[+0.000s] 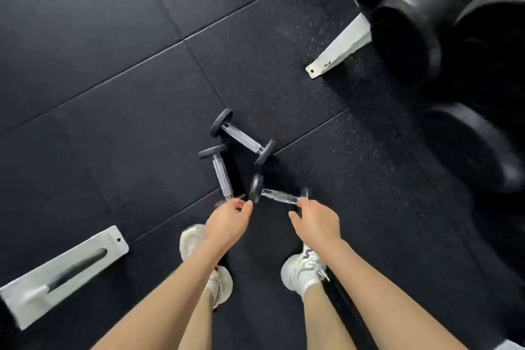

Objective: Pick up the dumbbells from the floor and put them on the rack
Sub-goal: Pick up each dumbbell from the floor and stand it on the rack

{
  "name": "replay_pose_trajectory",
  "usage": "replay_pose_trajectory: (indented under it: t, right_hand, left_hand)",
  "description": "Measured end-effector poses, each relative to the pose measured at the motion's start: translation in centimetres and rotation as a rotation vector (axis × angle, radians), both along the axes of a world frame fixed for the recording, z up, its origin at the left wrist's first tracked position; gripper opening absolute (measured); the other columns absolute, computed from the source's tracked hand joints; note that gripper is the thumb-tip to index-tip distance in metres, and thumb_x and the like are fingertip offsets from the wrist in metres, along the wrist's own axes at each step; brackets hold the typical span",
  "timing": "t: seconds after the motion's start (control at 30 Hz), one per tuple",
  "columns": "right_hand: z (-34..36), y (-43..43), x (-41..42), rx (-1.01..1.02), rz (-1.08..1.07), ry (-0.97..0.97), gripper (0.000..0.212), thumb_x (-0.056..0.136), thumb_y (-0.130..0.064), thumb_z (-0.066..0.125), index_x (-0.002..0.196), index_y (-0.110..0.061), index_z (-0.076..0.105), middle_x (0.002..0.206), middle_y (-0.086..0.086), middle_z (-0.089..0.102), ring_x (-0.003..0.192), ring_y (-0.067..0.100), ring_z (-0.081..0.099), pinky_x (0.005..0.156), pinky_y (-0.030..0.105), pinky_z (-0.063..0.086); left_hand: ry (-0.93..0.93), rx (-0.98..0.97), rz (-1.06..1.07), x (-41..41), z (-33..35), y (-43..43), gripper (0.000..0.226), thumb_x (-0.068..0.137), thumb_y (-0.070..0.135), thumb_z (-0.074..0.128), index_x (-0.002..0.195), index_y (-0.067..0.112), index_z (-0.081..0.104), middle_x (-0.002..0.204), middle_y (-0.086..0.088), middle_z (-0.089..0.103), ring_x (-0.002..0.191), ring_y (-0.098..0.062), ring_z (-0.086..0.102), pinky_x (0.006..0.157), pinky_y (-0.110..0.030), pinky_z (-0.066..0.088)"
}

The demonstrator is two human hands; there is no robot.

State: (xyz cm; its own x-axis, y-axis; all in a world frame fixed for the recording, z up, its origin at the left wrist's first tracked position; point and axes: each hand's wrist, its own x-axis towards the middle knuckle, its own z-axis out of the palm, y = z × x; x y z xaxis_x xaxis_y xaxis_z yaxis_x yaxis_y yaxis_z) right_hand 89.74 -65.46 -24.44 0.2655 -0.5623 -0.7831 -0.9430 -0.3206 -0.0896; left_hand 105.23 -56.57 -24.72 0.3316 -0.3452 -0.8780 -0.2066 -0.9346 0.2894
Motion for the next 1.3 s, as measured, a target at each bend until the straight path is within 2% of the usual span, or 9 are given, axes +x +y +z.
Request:
replay_pose_trajectory:
  t: [0.13,0.23,0.33,0.4,0.53,0.67,0.87,1.07,1.3]
  right_hand:
    - [-10.3,-1.3,-0.5,0.009,0.143,-0.001,0.035,0.096,-0.040,0.045,0.119,-0.014,0.053,0.113,0.006,0.064,0.105,0.028,0.060,0.077,0.035,0.046]
    - [-16.8,-2.0,-1.0,-0.005,0.239,0.000,0.042,0.093,-0.043,0.050,0.124,-0.015,0.050,0.115,0.007,0.064,0.107,0.030,0.059,0.083,0.037,0.046]
    - [-22.1,-2.5,-1.5,0.032,0.358,0.028,0.053,0.090,-0.048,0.054,0.131,-0.017,0.043,0.118,0.007,0.063,0.108,0.030,0.060,0.085,0.039,0.044]
    - [-24.7,-2.7,-1.9,0.093,0.422,0.061,0.058,0.089,-0.049,0.054,0.135,-0.018,0.039,0.118,0.007,0.063,0.108,0.029,0.061,0.089,0.039,0.042]
    - [-27.5,-2.5,-2.9,0.202,0.459,0.066,0.045,0.091,-0.041,0.056,0.128,-0.018,0.045,0.112,0.003,0.067,0.108,0.025,0.062,0.111,0.045,0.029]
    - [-27.2,-2.6,-3.3,0.224,0.404,0.009,0.032,0.092,-0.039,0.055,0.117,-0.019,0.050,0.107,0.001,0.069,0.102,0.024,0.063,0.111,0.045,0.026]
    - [-21.0,-2.6,-4.1,0.228,0.241,-0.096,0.023,0.092,-0.042,0.053,0.101,-0.021,0.049,0.092,-0.001,0.067,0.089,0.025,0.059,0.098,0.040,0.034]
    - [-7.1,-4.5,-3.3,0.161,0.171,-0.169,0.032,0.091,-0.048,0.051,0.100,-0.018,0.050,0.097,0.001,0.069,0.088,0.028,0.060,0.078,0.036,0.030]
    - [14.0,-8.2,-3.9,0.101,-0.068,-0.293,0.027,0.090,-0.046,0.054,0.105,-0.024,0.051,0.099,0.003,0.068,0.098,0.029,0.055,0.072,0.035,0.036]
  left_hand:
    - [0.168,0.033,0.325,-3.8,-10.1,-0.7,0.034,0.094,0.044,0.045,0.098,0.017,0.066,0.094,-0.001,0.070,0.094,-0.023,0.065,0.090,-0.035,0.050]
    - [0.285,0.113,0.634,-6.7,-16.2,-2.1,0.032,0.093,0.046,0.047,0.071,0.022,0.048,0.086,-0.002,0.054,0.085,-0.020,0.052,0.068,-0.035,0.038]
    - [0.363,0.200,0.839,-8.9,-21.5,-3.7,0.049,0.094,0.052,0.043,0.108,0.008,0.059,0.113,-0.011,0.058,0.099,-0.022,0.049,0.081,-0.038,0.036]
    - [0.379,0.234,0.994,-9.9,-23.5,-4.7,0.064,0.095,0.050,0.043,0.134,-0.001,0.044,0.135,-0.013,0.052,0.117,-0.025,0.050,0.097,-0.037,0.037]
    - [0.363,0.204,1.316,-11.4,-25.6,-5.9,0.050,0.094,0.037,0.053,0.124,-0.004,0.052,0.103,-0.008,0.061,0.097,-0.022,0.056,0.084,-0.028,0.042]
    - [0.272,0.155,1.455,-12.3,-26.0,-5.9,0.042,0.092,0.029,0.059,0.117,-0.004,0.056,0.098,-0.012,0.065,0.092,-0.026,0.063,0.079,-0.033,0.051]
    - [0.250,0.136,1.384,-11.9,-19.6,-6.4,0.025,0.089,0.030,0.063,0.087,0.005,0.059,0.081,-0.005,0.065,0.079,-0.020,0.063,0.078,-0.031,0.049]
    - [0.173,0.054,1.219,-10.5,-5.6,-8.9,0.039,0.087,0.032,0.066,0.114,0.005,0.060,0.104,-0.008,0.069,0.093,-0.023,0.064,0.080,-0.031,0.048]
    - [0.108,-0.159,0.956,-10.4,16.3,-13.5,0.025,0.089,0.026,0.063,0.108,0.010,0.060,0.097,-0.003,0.066,0.091,-0.022,0.062,0.083,-0.032,0.044]
